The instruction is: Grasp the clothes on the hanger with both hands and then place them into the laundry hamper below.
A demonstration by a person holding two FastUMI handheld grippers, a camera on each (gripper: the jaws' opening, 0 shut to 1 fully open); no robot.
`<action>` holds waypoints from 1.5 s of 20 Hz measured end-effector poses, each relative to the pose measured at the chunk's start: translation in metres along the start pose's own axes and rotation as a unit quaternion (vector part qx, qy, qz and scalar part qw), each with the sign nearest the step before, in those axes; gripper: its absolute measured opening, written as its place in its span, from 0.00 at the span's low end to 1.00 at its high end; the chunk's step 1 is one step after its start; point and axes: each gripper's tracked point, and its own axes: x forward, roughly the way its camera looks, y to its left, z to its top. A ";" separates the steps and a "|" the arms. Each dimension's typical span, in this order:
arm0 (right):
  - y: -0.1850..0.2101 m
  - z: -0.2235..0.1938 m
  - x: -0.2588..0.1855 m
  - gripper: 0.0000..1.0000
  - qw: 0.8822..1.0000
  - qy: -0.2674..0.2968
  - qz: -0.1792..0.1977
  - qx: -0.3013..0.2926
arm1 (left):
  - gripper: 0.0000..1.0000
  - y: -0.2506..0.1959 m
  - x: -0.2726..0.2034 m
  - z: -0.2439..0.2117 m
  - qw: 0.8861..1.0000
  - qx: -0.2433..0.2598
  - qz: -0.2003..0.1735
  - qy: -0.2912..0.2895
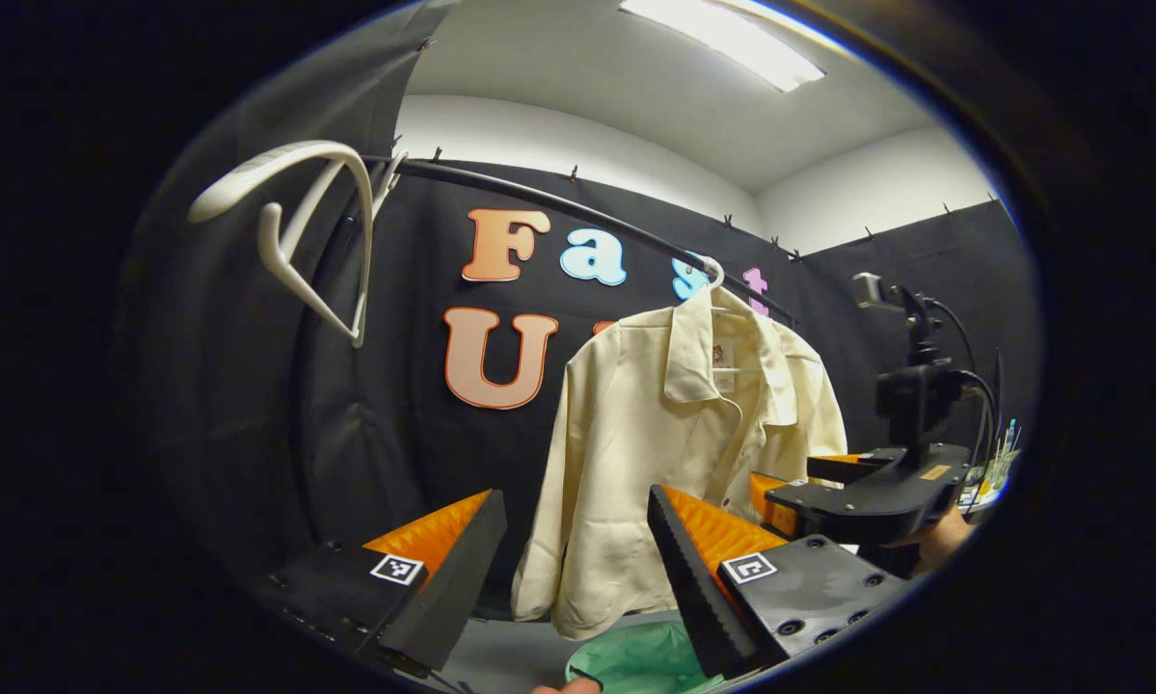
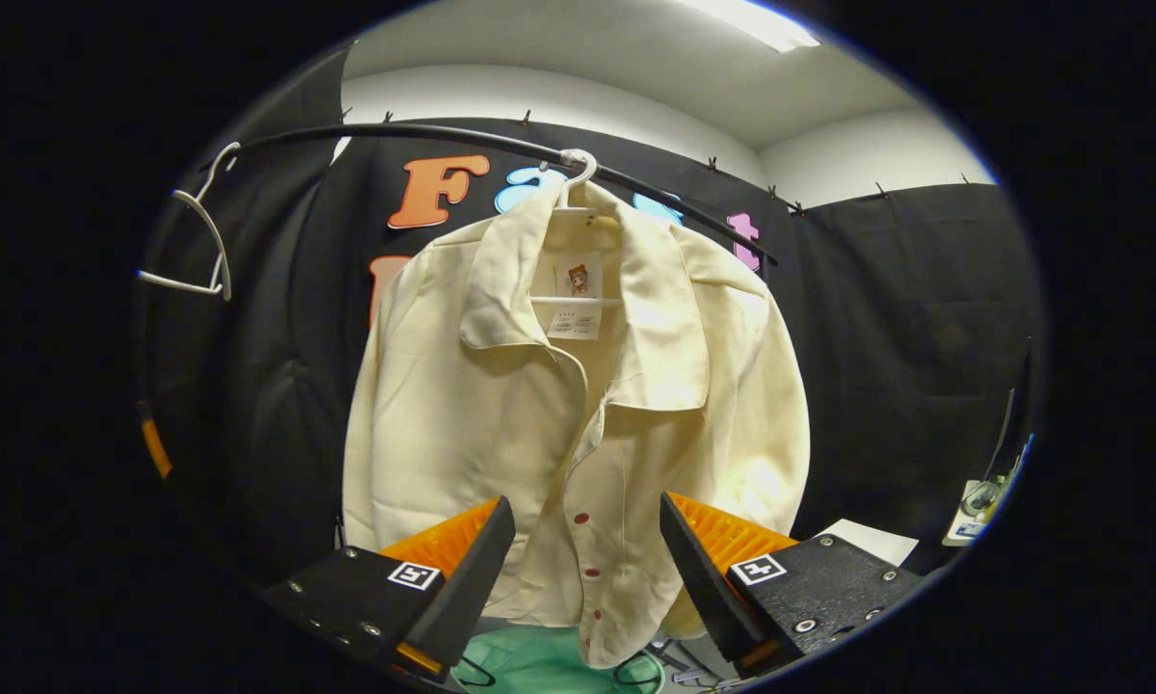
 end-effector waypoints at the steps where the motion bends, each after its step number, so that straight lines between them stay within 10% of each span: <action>1: -0.001 0.001 0.014 0.94 1.000 -0.003 -0.006 -0.010 | 0.96 0.003 -0.001 -0.005 1.000 0.004 0.008 0.008; 8: -0.047 0.010 0.092 0.94 0.997 -0.039 -0.066 -0.020 | 0.96 -0.006 0.018 -0.007 0.998 0.026 0.059 0.007; 15: -0.079 0.024 0.114 0.88 0.994 -0.092 -0.031 -0.054 | 0.96 -0.068 0.078 -0.006 0.999 0.017 0.036 -0.018; 19: -0.105 0.037 0.116 0.42 0.992 -0.107 -0.032 -0.057 | 0.93 -0.114 0.115 -0.010 0.999 -0.010 -0.010 -0.034; 20: -0.111 0.041 0.111 0.17 0.993 -0.107 -0.027 -0.050 | 0.96 -0.125 0.125 -0.010 0.999 -0.016 -0.020 -0.036; 22: -0.122 0.048 0.099 0.05 0.994 -0.104 -0.015 -0.032 | 0.96 -0.150 0.147 -0.015 0.998 -0.030 -0.048 -0.039; 30: -0.140 0.066 0.066 0.01 0.995 -0.095 0.023 0.022 | 1.00 -0.216 0.225 -0.035 0.995 -0.022 -0.084 -0.054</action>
